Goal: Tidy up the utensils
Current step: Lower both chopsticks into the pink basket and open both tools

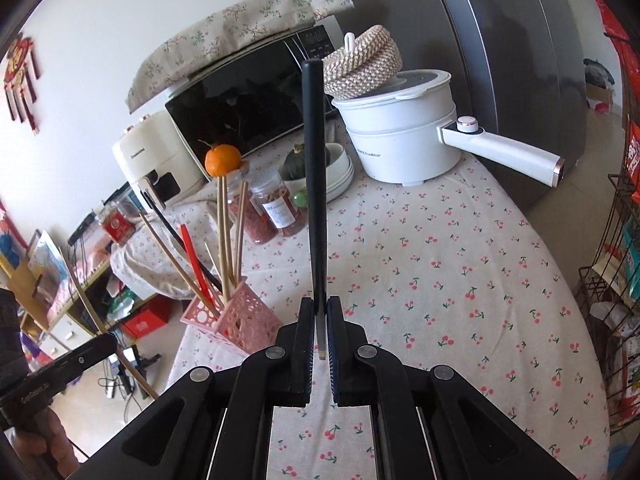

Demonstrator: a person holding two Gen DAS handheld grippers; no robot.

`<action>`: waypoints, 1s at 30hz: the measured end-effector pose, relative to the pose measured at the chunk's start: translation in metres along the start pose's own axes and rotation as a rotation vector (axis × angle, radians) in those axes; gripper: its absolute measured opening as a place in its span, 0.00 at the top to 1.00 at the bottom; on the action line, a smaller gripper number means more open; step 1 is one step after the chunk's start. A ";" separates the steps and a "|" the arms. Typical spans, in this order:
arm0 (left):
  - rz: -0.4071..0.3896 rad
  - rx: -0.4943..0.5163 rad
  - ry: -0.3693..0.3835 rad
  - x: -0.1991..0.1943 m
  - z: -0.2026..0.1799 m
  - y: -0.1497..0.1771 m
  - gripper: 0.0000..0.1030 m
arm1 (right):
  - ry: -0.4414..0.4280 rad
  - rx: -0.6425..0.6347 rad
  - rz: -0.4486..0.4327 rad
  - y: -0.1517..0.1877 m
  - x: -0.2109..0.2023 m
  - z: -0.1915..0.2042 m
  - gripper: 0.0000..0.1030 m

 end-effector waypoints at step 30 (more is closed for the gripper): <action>-0.175 -0.130 -0.196 0.064 0.046 -0.052 0.92 | -0.117 -0.032 -0.052 -0.014 -0.012 0.039 0.94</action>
Point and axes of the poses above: each gripper's, at about its wrist camera, not at the fingertips, and x roughly the way its jaws point, z to its left, y to its underside, the point moved 4 cm from there along x, roughly the way its jaws point, and after that the axes turned 7 degrees about x, right-handed, at the moved point
